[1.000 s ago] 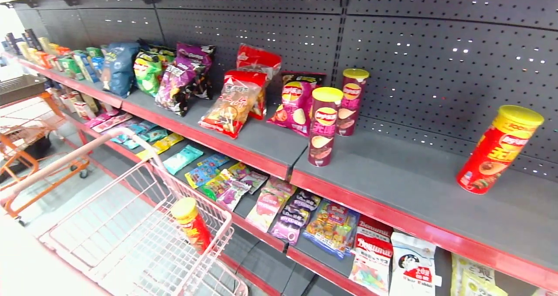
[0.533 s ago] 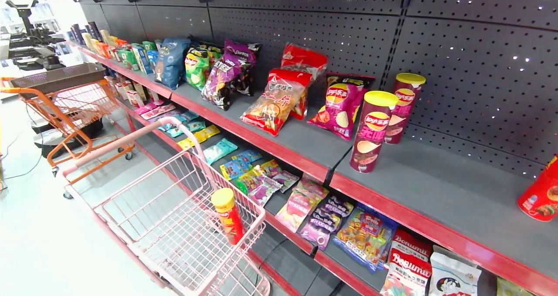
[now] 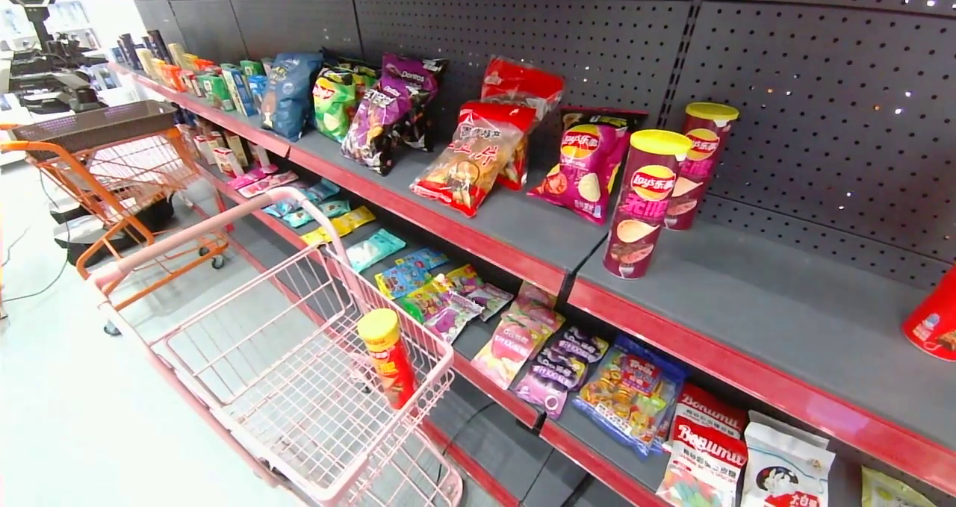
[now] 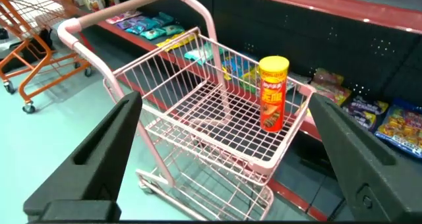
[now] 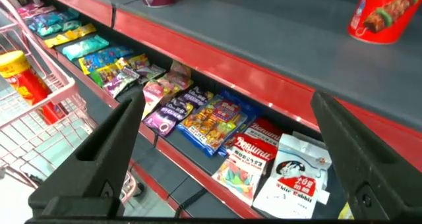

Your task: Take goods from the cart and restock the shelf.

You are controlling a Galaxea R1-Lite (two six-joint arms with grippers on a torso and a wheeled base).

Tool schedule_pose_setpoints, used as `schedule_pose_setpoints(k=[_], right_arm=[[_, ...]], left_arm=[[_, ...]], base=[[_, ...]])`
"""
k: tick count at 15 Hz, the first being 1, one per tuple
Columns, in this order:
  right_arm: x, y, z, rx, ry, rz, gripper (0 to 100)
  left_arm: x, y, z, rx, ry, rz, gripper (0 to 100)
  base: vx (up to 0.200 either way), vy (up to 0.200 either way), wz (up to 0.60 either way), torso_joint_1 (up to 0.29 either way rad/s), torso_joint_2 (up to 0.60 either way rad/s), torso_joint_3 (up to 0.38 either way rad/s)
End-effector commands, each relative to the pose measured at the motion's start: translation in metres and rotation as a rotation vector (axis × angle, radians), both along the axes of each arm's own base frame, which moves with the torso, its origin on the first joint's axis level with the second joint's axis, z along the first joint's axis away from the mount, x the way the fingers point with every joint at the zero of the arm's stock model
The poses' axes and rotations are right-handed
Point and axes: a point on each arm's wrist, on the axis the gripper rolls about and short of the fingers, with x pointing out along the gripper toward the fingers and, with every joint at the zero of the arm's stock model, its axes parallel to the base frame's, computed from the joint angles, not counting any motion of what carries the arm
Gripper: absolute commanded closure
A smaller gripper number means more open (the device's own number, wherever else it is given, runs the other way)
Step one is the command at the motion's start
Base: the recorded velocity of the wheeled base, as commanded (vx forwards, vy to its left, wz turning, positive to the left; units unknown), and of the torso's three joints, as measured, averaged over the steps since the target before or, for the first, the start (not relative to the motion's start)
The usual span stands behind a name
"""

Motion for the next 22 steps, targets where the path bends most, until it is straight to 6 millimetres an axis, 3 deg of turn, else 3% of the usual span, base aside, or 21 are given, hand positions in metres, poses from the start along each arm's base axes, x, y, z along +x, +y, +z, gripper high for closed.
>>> schedule_pose_setpoints(k=[1,17,22], right_arm=[[0.0000,0.0000,0.0000,0.000,0.000,-0.001,0],[0.0000,0.0000,0.0000,-0.002,0.000,-0.001,0],[0.0000,0.0000,0.0000,-0.002,0.000,-0.001,0]], left_arm=[[0.0000,0.0000,-0.0001,0.001,0.001,0.000,0],[0.0000,0.0000,-0.0001,0.002,0.001,-0.002,0],[-0.0002,0.0001,0.0009,0.008,-0.003,0.002,0]], base=[[0.000,0.000,0.00,-0.139,0.33,0.203],[0.000,0.000,0.00,-0.170,0.44,0.269],[0.000,0.000,0.00,-0.044,0.13,0.084]])
